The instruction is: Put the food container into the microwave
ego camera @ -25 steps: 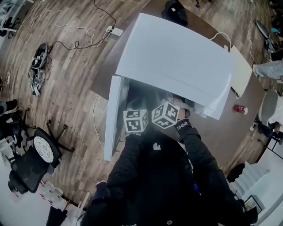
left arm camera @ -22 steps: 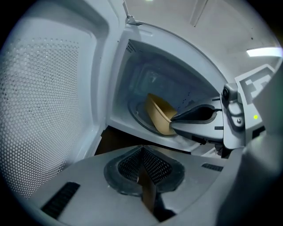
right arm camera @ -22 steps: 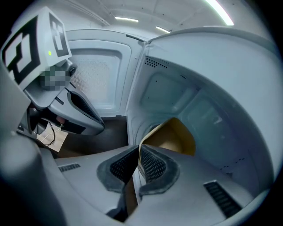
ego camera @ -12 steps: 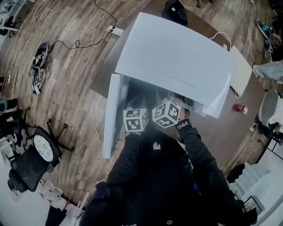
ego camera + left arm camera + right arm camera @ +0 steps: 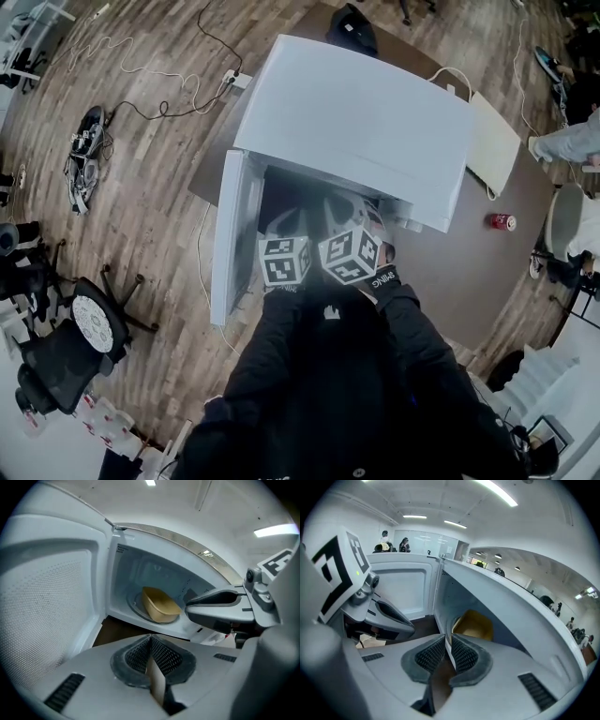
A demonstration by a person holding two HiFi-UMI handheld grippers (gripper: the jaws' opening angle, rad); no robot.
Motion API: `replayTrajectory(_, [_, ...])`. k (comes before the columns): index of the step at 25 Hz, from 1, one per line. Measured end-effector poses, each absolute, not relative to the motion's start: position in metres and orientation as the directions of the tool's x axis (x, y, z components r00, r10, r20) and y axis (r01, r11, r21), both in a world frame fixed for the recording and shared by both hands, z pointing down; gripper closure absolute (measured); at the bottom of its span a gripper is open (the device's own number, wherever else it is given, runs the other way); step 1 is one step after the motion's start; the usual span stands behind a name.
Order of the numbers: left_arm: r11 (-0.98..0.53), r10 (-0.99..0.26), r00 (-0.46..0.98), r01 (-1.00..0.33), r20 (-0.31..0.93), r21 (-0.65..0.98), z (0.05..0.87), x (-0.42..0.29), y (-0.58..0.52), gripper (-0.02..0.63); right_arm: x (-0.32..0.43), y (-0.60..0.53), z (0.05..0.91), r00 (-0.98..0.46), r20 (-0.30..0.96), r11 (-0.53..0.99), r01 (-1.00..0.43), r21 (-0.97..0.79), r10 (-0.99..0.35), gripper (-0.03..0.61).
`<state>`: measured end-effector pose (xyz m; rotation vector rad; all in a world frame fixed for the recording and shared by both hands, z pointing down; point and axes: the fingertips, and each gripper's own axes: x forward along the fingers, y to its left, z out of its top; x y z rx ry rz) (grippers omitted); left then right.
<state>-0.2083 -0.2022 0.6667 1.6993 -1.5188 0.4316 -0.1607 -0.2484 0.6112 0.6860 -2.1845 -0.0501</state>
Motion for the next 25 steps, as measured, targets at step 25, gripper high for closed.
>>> replayTrajectory(25, [-0.191,-0.82,0.296,-0.948,0.489,0.253,0.526,-0.125,-0.159,0.58,-0.07,-0.166,0.485,-0.56,0.481,0.682,-0.723,0.115,-0.675,0.555])
